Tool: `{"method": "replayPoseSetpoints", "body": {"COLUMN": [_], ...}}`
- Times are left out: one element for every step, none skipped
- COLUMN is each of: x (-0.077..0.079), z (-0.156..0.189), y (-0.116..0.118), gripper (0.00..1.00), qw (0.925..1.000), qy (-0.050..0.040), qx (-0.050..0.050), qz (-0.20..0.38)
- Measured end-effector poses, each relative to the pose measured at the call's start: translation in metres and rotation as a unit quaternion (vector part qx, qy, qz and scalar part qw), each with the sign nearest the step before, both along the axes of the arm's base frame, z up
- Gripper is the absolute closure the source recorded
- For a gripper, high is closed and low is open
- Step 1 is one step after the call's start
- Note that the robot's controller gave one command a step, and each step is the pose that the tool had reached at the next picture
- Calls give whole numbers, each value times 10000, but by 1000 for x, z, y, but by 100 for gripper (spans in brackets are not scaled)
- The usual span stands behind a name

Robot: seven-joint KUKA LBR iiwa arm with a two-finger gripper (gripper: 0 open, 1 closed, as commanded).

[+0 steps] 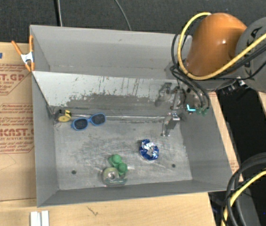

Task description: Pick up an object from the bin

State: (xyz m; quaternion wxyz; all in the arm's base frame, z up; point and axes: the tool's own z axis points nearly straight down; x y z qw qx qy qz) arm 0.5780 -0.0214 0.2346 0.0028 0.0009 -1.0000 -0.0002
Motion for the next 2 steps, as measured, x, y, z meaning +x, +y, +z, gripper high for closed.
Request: {"method": "replayPoseSetpoints", "body": {"x": [-24,-72], "z": [-142,-162], "y": [43,-57], "gripper": [0,0], "qw": [10000,9960], "qy": [11,-83], "qx": [8,-6], "qz": [-2,894]}}
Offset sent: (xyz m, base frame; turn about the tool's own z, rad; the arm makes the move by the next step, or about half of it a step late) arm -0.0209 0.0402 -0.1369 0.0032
